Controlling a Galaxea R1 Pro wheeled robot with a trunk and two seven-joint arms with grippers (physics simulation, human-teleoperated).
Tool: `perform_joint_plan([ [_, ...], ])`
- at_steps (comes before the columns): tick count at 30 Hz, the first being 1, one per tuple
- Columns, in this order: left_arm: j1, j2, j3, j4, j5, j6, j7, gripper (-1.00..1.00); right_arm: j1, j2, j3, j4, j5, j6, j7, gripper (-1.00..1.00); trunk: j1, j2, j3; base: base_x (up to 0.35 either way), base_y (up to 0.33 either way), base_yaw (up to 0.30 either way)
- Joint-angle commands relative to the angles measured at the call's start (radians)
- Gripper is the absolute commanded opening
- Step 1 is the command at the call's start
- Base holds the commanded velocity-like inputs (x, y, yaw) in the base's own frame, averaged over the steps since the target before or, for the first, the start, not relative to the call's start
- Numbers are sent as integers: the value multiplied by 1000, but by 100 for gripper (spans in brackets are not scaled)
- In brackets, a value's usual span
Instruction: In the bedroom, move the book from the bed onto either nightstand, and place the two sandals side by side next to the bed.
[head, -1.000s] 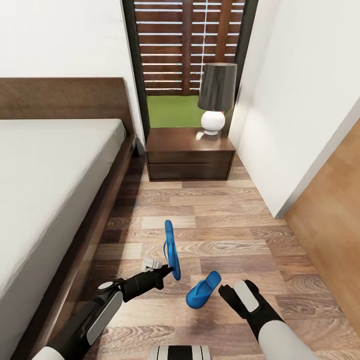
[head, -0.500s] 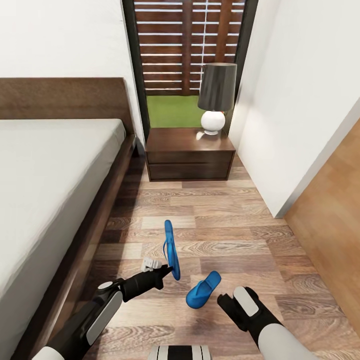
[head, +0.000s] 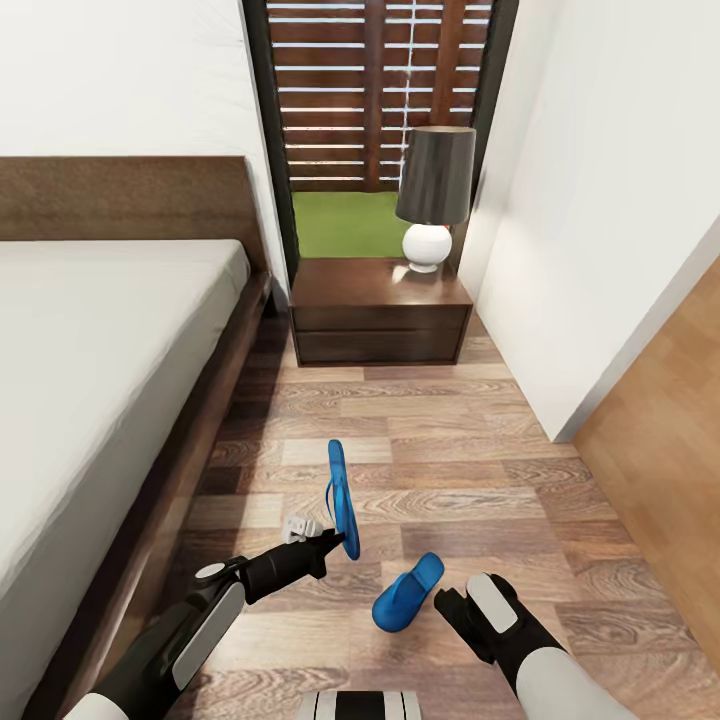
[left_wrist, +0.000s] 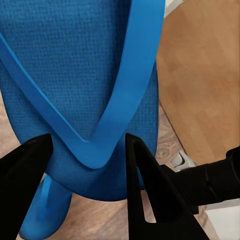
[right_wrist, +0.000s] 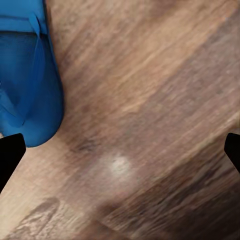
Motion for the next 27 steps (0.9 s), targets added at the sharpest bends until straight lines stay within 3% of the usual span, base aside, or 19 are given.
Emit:
perform_joint_plan([
  [1,-1,1,-1,-1,11,9,0,-100,0,1,-5,-2,-5,3,-6,100,0,0,-1,16,0,0],
  [27,-1,-1,-1,1,11,9,2,-100,0,1,-4,-2,-5,3,-7,100,0,0,-1,111,24,0],
])
